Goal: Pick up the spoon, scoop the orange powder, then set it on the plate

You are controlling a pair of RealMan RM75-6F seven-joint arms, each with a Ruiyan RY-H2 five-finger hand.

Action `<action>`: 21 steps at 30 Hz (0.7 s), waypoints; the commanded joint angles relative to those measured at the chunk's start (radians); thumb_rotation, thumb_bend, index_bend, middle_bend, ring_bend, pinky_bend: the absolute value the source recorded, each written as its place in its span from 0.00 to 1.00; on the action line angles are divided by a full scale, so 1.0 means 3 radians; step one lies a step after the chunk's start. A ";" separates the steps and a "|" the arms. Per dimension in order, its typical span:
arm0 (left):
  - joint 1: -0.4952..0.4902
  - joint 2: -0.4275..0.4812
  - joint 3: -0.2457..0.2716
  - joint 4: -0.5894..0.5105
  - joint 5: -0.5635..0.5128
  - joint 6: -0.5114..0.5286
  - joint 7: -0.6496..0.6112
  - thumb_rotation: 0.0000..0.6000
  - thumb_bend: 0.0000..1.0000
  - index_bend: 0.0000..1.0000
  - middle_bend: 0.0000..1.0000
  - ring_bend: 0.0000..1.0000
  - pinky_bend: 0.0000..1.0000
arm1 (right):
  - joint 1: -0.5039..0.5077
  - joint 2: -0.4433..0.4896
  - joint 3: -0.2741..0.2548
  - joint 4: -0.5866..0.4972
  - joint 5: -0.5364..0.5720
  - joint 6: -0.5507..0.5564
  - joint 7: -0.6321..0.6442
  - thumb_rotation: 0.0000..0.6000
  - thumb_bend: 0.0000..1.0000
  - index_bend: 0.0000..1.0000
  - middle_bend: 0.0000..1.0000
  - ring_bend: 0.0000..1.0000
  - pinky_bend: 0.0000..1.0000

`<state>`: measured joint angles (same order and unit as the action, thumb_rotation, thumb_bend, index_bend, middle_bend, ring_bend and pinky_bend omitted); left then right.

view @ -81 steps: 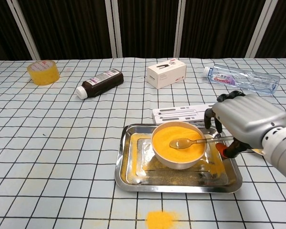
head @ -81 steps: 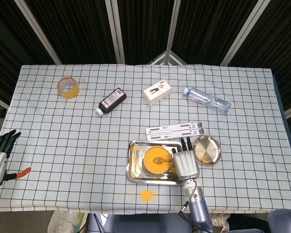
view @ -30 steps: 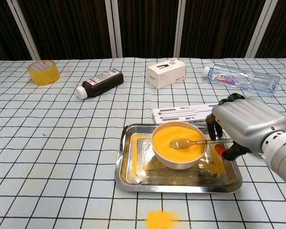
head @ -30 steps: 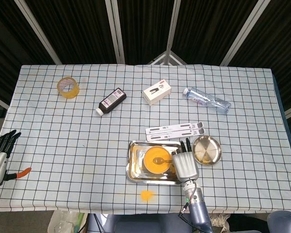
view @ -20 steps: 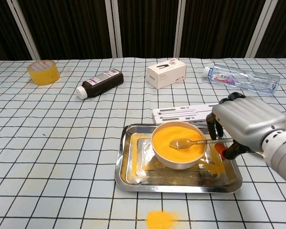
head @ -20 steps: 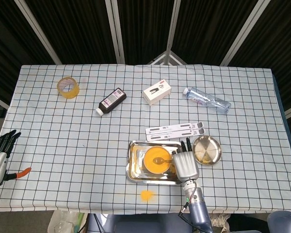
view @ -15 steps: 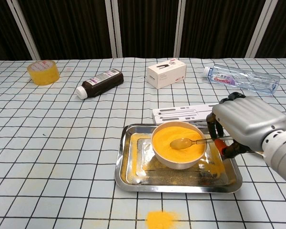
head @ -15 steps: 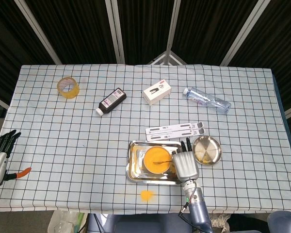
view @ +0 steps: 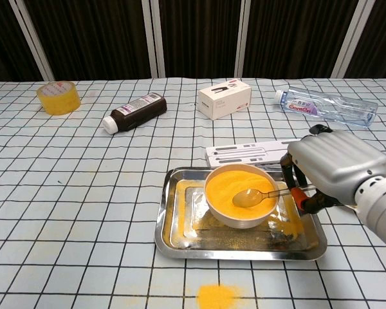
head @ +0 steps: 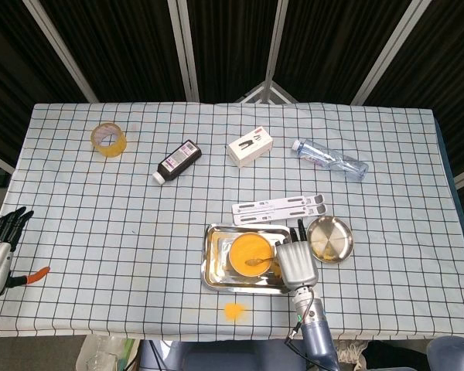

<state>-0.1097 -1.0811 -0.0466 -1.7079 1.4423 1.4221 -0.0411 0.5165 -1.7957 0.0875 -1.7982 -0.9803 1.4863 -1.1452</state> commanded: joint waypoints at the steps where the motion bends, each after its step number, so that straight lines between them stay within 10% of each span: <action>1: 0.0000 -0.0001 0.0000 0.0000 -0.0001 -0.0001 0.0001 1.00 0.00 0.00 0.00 0.00 0.00 | 0.0000 0.0000 0.0000 0.0001 -0.0007 0.0000 0.0001 1.00 0.57 0.68 0.59 0.25 0.00; 21: 0.0000 0.0001 -0.0003 -0.0007 -0.0011 -0.0004 0.0003 1.00 0.00 0.00 0.00 0.00 0.00 | -0.0005 0.0039 -0.0032 0.0028 -0.0284 0.0011 0.0116 1.00 0.61 0.81 0.72 0.35 0.00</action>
<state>-0.1098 -1.0810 -0.0474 -1.7102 1.4389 1.4210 -0.0401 0.5158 -1.7859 0.0787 -1.7869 -1.0636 1.4895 -1.1105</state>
